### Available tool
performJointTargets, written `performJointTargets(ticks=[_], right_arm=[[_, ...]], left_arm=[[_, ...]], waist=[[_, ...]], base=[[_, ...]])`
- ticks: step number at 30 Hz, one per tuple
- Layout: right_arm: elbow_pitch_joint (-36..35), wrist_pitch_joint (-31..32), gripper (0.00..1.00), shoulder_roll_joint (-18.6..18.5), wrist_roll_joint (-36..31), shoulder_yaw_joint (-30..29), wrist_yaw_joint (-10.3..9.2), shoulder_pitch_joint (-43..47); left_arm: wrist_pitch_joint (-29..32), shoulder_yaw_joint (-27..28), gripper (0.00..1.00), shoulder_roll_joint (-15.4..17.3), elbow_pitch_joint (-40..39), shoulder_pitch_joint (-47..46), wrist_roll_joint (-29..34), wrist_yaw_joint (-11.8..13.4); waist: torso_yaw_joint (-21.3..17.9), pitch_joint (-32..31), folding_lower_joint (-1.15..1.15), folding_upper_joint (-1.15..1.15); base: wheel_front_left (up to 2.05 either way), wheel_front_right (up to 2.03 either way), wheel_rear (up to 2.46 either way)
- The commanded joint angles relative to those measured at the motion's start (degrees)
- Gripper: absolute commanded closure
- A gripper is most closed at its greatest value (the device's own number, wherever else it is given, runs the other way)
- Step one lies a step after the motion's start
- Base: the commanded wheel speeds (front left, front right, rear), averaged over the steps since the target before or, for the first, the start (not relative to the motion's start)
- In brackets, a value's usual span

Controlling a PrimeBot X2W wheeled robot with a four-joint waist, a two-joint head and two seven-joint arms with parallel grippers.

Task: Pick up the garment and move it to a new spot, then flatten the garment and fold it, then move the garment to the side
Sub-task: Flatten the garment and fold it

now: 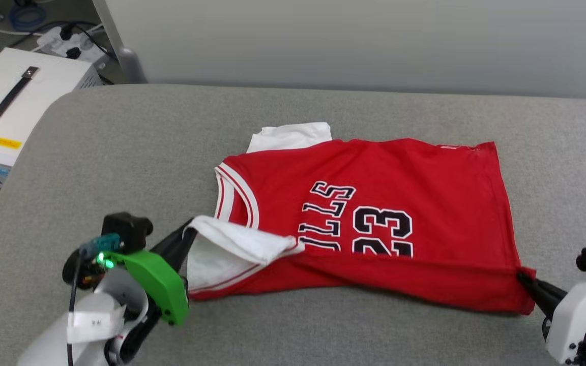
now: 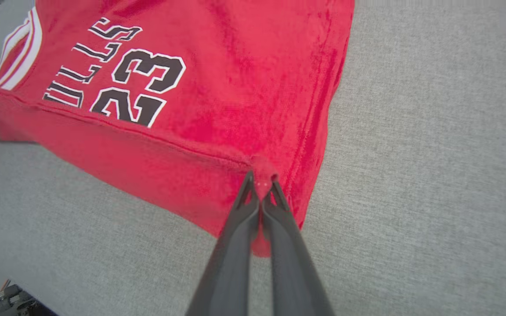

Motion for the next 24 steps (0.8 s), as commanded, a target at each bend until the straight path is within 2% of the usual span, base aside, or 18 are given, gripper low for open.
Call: performJointTargets(ticks=[1, 5, 11, 19, 24], right_arm=[[0.16, 0.44, 1.00, 0.38, -0.57, -0.58, -0.04, -1.98], [1.36, 1.21, 1.00, 1.08, -0.87, -0.63, -0.04, -5.76], [4.65, 1.35, 1.00, 2.26, -1.50, 0.72, -0.04, -12.14], [11.43, -0.74, 1.00, 3.63, -3.16, 2.69, -0.04, -19.59], [15.14, -1.71, 1.00, 4.34, -3.23, 4.74, -0.04, -21.72]], left_arm=[[0.33, -0.06, 1.00, -0.66, 1.77, -3.30, 1.34, -1.13], [1.19, -0.49, 1.00, -2.35, 7.71, -9.40, 1.74, -3.89], [0.94, -2.11, 1.00, -4.64, 16.84, -16.32, 2.54, -6.39], [-1.99, -5.31, 1.00, -7.92, 27.12, -20.82, 1.81, -7.45], [-3.76, -8.84, 1.00, -9.24, 30.18, -21.61, 0.32, -7.51]], waist=[[-1.34, 4.28, 0.00, 0.00], [-2.28, 7.69, 0.00, 0.00], [-3.60, 12.13, 0.00, 0.00], [-4.15, 15.34, 0.00, 0.00], [-3.82, 15.69, 0.00, 0.00]], base=[[0.00, 0.00, 0.00], [0.00, 0.00, 0.00], [0.00, 0.00, 0.00], [0.00, 0.00, 0.00], [0.00, 0.00, 0.00]])
